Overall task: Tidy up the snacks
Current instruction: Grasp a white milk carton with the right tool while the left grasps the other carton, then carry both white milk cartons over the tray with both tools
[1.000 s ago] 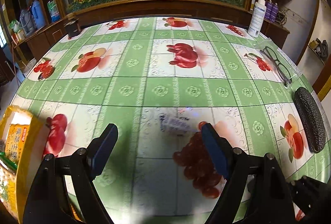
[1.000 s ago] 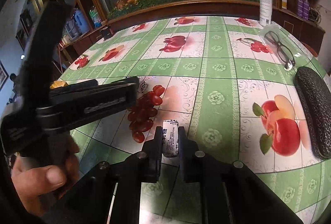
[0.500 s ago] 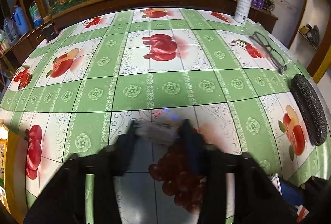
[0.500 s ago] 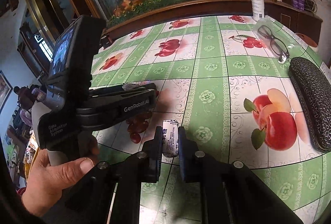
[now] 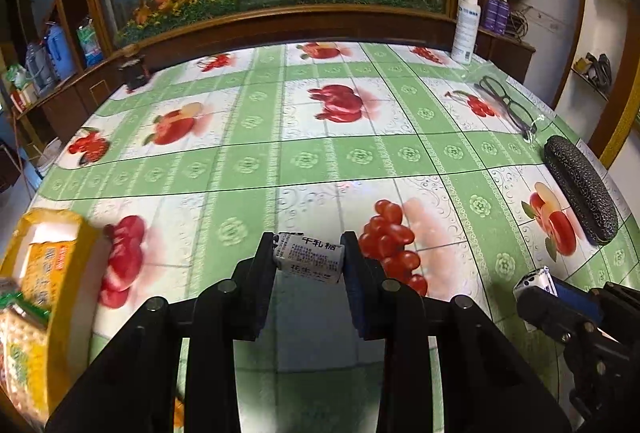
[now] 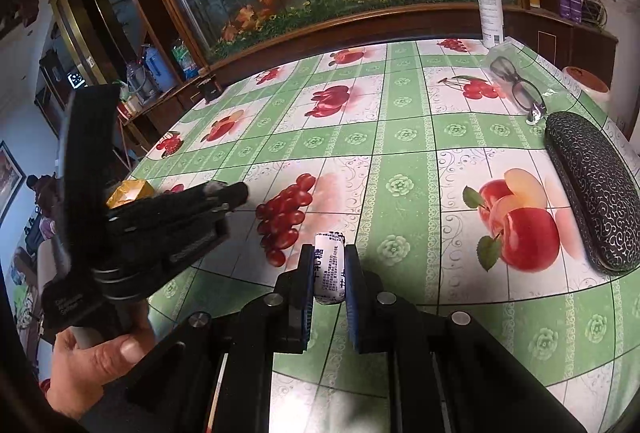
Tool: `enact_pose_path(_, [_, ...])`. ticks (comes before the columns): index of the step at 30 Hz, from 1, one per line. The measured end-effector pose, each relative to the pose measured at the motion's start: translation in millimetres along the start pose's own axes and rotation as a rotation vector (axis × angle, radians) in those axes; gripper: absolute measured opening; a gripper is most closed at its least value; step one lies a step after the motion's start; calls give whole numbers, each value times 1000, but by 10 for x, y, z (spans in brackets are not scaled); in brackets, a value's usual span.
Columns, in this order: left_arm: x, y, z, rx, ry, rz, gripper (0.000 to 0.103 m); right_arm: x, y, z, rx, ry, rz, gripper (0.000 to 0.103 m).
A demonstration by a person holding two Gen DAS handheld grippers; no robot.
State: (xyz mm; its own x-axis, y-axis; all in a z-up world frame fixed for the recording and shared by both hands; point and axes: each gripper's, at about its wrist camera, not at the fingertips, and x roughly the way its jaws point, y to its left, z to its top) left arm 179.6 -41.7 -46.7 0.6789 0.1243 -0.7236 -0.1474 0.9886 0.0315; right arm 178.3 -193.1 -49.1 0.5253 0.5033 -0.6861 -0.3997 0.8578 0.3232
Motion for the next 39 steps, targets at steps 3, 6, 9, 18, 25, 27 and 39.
enact_pose_path(3, [-152, 76, -43, -12, -24, 20, 30, -28, 71, -19, -10, -1, 8, 14])
enact_pose_path(6, [-302, 137, -94, -19, -43, 37, 30, -85, 166, -37, -25, -10, 16, 14])
enact_pose_path(9, [-457, 227, -155, -36, -60, 52, 30, -165, 289, -37, -42, -24, 26, 14])
enact_pose_path(18, [-823, 544, -289, -86, -106, 83, 30, -346, 697, -37, -99, -62, 63, 14])
enact_pose_path(25, [-1051, 817, -400, -124, -137, 123, 30, -398, 987, -39, -137, -74, 94, 14])
enact_pose_path(27, [-1107, 910, -447, -139, -141, 134, 30, -401, 1086, -32, -150, -75, 106, 14])
enact_pose_path(39, [-1299, 1449, -638, -235, -153, 178, 30, -285, 1739, -66, -256, -60, 174, 14])
